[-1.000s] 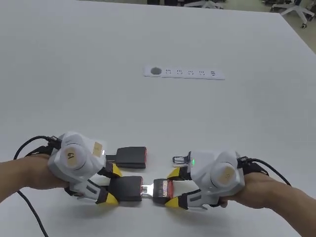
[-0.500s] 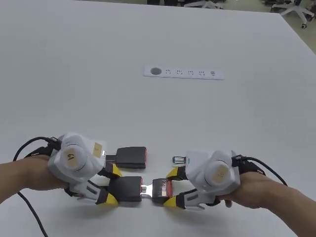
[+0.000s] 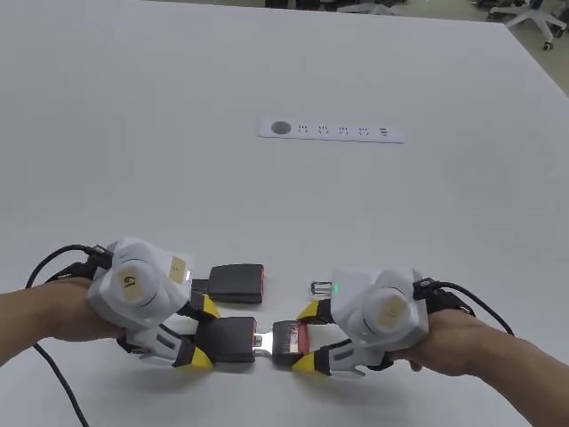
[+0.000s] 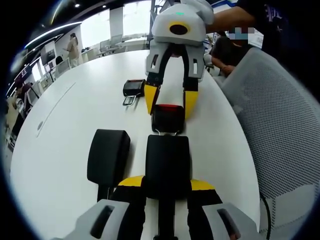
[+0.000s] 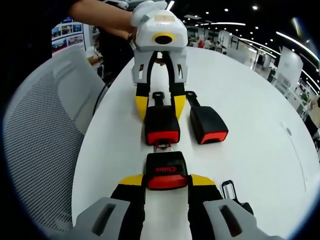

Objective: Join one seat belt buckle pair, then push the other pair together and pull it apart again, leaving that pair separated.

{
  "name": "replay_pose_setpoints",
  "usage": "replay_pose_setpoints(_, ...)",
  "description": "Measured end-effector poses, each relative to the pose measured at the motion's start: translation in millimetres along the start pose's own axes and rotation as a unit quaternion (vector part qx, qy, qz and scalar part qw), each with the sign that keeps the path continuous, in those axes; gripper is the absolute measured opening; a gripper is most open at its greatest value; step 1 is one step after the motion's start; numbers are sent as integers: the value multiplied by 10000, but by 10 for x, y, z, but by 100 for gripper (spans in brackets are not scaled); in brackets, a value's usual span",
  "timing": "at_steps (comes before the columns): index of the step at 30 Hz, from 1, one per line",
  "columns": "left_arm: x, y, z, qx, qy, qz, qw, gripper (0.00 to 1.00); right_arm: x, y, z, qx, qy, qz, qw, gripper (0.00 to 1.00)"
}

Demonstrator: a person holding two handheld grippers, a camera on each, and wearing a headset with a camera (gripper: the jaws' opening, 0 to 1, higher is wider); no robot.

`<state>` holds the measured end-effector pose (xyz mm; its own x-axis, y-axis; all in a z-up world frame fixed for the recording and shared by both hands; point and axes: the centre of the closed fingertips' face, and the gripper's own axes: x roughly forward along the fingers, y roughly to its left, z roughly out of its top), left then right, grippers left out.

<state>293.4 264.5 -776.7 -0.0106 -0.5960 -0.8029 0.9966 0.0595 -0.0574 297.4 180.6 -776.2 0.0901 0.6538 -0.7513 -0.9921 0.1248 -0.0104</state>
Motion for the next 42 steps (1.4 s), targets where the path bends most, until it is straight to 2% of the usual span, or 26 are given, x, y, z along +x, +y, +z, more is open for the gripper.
replay_pose_setpoints(9, 2, -1, 0, -16, 15, 14, 10000, 32, 4, 5, 23, 85, 4, -62, 9999, 28)
replay_pose_setpoints(11, 3, 8, -4, -27, 23, 28, 10000, 32, 13, 3, 26, 216, 10, -74, 9997, 28)
replay_pose_setpoints(38, 21, 11, 21, 34, 125, 55, 9999, 31, 84, 31, 109, 296, 44, -167, 9994, 28)
replay_pose_setpoints(41, -68, 2, 15, 25, 106, 74, 9999, 31, 13, 67, 139, 333, 50, -213, 9992, 28)
replay_pose_setpoints(42, -38, 21, 3, 16, 100, 76, 9999, 31, 12, 65, 138, 333, 45, -217, 9992, 28)
